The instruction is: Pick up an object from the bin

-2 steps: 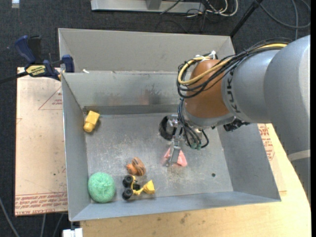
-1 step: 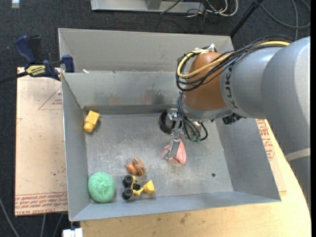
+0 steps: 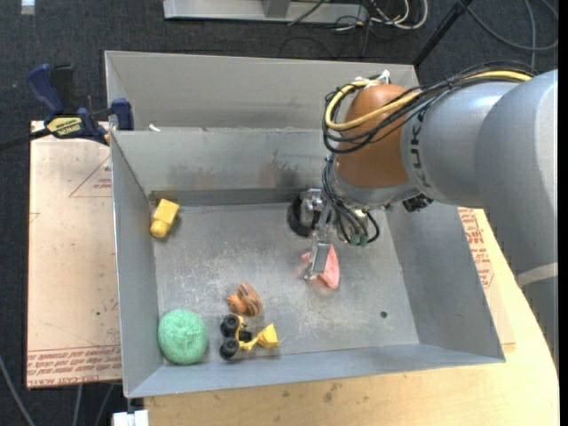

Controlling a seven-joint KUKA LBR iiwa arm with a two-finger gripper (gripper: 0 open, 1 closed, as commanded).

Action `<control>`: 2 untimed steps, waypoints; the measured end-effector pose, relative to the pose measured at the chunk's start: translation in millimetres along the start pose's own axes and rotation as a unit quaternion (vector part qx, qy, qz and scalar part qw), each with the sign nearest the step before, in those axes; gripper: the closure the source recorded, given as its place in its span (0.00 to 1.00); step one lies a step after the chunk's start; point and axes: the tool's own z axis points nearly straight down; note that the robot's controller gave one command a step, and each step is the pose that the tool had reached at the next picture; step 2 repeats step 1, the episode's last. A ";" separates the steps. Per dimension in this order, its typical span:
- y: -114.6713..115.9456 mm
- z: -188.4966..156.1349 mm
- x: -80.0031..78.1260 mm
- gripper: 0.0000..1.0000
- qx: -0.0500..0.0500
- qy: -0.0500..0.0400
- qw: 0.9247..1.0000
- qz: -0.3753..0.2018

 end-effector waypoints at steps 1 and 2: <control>-5.5 -1.0 -28.8 0.00 -0.001 0.001 1.000 0.010; -5.5 -1.0 -28.8 0.00 -0.001 0.001 1.000 0.010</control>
Offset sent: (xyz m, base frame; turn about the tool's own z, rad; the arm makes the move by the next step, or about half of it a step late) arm 0.0267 -0.0301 -0.0006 0.0684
